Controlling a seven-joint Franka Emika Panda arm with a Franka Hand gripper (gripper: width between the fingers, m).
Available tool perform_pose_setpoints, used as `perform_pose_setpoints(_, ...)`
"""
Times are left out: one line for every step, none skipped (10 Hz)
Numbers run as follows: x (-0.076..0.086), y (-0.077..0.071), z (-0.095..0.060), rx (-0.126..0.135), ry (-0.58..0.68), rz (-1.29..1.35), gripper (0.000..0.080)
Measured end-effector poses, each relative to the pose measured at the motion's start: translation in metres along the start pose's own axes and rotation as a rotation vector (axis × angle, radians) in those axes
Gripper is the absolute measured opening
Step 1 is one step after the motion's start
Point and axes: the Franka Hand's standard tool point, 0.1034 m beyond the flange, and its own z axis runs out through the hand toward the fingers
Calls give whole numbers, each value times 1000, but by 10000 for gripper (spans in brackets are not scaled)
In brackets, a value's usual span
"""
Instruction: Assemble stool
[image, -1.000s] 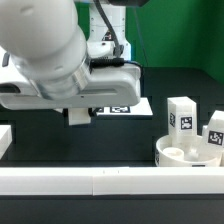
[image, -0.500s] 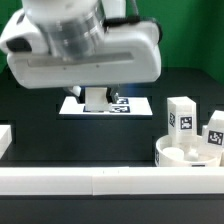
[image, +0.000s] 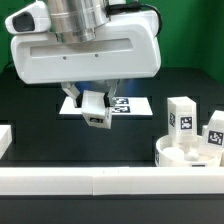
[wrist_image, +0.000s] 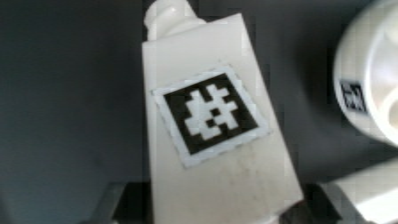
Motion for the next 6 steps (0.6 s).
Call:
perform_pose_setpoints(0, -11, -5, 27, 60, 26, 325)
perform_pose_setpoints(4, -16, -8, 41, 158, 42, 325)
perform_pose_setpoints(4, -13, -6, 27, 221, 35, 325)
perform_pose_setpoints(5, -12, -5, 19, 266, 32, 325)
perform_pose_setpoints(9, -11, -8, 7, 348, 26, 325)
perform_pose_setpoints(6, -12, -5, 0, 385, 20, 325)
